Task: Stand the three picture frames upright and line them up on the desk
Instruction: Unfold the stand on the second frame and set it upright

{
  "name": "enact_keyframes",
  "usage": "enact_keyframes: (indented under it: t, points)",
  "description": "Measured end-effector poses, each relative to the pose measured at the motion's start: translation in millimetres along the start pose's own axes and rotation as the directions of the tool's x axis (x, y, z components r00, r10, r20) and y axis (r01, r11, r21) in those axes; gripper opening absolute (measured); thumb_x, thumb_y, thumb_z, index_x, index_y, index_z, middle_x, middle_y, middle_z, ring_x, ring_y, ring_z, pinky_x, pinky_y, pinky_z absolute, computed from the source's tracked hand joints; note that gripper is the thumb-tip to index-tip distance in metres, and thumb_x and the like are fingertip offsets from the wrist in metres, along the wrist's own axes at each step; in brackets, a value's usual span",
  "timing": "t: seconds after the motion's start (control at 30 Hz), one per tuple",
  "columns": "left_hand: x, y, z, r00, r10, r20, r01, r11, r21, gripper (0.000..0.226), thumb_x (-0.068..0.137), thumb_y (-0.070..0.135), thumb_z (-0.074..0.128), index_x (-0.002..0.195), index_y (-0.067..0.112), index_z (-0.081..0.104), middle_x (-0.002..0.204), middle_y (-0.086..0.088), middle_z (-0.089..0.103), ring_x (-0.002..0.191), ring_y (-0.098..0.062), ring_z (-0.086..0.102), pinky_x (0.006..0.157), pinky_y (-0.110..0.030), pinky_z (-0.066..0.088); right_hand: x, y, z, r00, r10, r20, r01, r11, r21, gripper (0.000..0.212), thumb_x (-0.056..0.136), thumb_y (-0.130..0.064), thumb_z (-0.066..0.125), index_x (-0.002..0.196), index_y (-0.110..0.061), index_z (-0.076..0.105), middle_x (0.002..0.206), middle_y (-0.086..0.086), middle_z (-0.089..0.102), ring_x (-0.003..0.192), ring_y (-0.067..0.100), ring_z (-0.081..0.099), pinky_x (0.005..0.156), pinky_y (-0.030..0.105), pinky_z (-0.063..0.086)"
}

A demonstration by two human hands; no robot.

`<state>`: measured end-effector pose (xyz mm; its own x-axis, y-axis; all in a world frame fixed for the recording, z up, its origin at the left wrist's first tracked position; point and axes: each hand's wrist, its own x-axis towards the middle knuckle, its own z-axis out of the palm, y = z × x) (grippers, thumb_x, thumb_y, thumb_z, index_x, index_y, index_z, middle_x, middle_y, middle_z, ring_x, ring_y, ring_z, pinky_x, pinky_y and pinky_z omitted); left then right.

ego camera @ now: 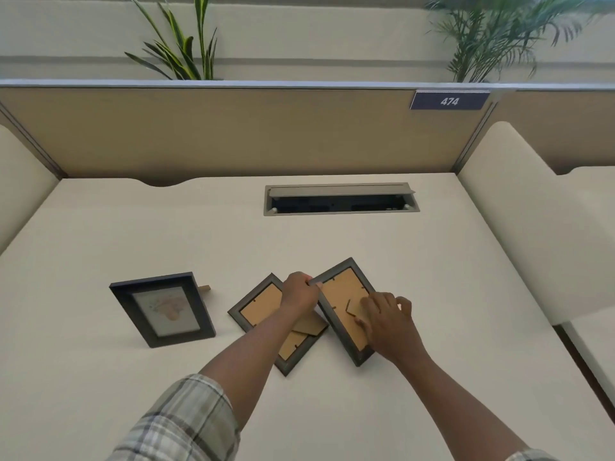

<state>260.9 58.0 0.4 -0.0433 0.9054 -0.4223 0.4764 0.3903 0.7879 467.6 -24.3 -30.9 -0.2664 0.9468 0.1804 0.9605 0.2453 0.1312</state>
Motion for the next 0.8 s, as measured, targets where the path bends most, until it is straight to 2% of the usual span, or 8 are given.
enact_keyframes:
  t: [0.13,0.3,0.37,0.43,0.5,0.57,0.7,0.8]
  points:
    - [-5,9,-17,1.0,-0.007,0.002,0.007,0.996,-0.094,0.022,0.085,0.02,0.067,0.07,0.008,0.057,0.073,-0.013,0.066,0.067,-0.024,0.072,0.06,-0.037,0.062,6,-7,-15,0.997,0.039,-0.067,-0.043,0.998,-0.052,0.029,0.098,-0.041,0.043,0.091,-0.016,0.056,0.074,0.002,0.061,0.065,0.023,0.053,0.064,0.035,0.031]
    - [-11,17,-33,1.0,-0.01,0.018,0.014,0.975,-0.22,0.02,0.083,0.014,0.07,0.096,-0.002,0.067,0.091,-0.021,0.073,0.067,-0.018,0.074,0.052,-0.024,0.058,19,-27,-43,0.956,0.293,-0.001,-0.293,0.955,0.051,0.03,0.086,-0.037,0.068,0.104,-0.013,0.066,0.051,0.001,0.058,0.041,0.022,0.052,0.048,0.027,0.032]
    - [-14,23,-37,1.0,-0.025,0.013,0.028,0.967,-0.254,0.023,0.082,0.012,0.071,0.101,0.0,0.066,0.091,-0.02,0.073,0.068,-0.019,0.074,0.055,-0.024,0.059,24,-36,-48,0.935,0.353,0.04,-0.356,0.927,0.116,0.027,0.09,-0.033,0.062,0.11,-0.014,0.065,0.059,0.004,0.065,0.046,0.024,0.057,0.05,0.028,0.033]
    - [-16,29,-42,0.999,-0.039,-0.019,0.032,0.964,-0.264,0.02,0.081,0.012,0.072,0.098,0.001,0.068,0.088,-0.018,0.073,0.069,-0.021,0.075,0.06,-0.027,0.061,25,-42,-46,0.935,0.348,0.075,-0.356,0.91,0.213,0.038,0.096,-0.041,0.043,0.12,-0.017,0.059,0.091,0.004,0.073,0.072,0.025,0.066,0.061,0.032,0.038]
    - [-19,36,-46,0.998,-0.037,-0.057,0.02,0.961,-0.274,0.009,0.08,0.012,0.073,0.084,0.005,0.071,0.083,-0.018,0.074,0.067,-0.023,0.074,0.064,-0.031,0.062,24,-50,-44,0.939,0.321,0.122,-0.342,0.836,0.43,0.051,0.093,-0.052,0.044,0.131,-0.019,0.052,0.119,0.003,0.066,0.102,0.026,0.062,0.078,0.039,0.045]
    - [-23,40,-48,0.996,-0.024,-0.084,0.0,0.963,-0.271,0.006,0.079,0.012,0.074,0.075,0.009,0.07,0.08,-0.017,0.074,0.066,-0.023,0.074,0.067,-0.035,0.063,20,-59,-42,0.956,0.26,0.136,-0.293,0.844,0.449,0.055,0.092,-0.05,0.051,0.137,-0.02,0.045,0.13,0.004,0.058,0.115,0.026,0.055,0.086,0.043,0.047]
    - [-25,44,-43,0.993,-0.012,-0.12,-0.021,0.962,-0.271,0.013,0.077,0.017,0.076,0.077,0.004,0.072,0.077,-0.014,0.075,0.059,-0.017,0.073,0.062,-0.031,0.062,21,-66,-39,0.953,0.298,0.047,-0.293,0.878,0.379,0.043,0.094,-0.011,0.053,0.136,-0.015,0.047,0.121,0.005,0.063,0.103,0.027,0.061,0.075,0.04,0.048]
    - [-28,48,-36,0.99,0.043,-0.133,-0.079,0.958,-0.276,0.024,0.078,0.03,0.075,0.078,0.006,0.073,0.078,-0.009,0.076,0.056,-0.01,0.072,0.055,-0.023,0.059,20,-66,-43,0.94,0.342,-0.014,-0.304,0.853,0.423,0.043,0.091,-0.001,0.05,0.132,-0.014,0.052,0.103,0.007,0.068,0.082,0.032,0.062,0.065,0.04,0.046]
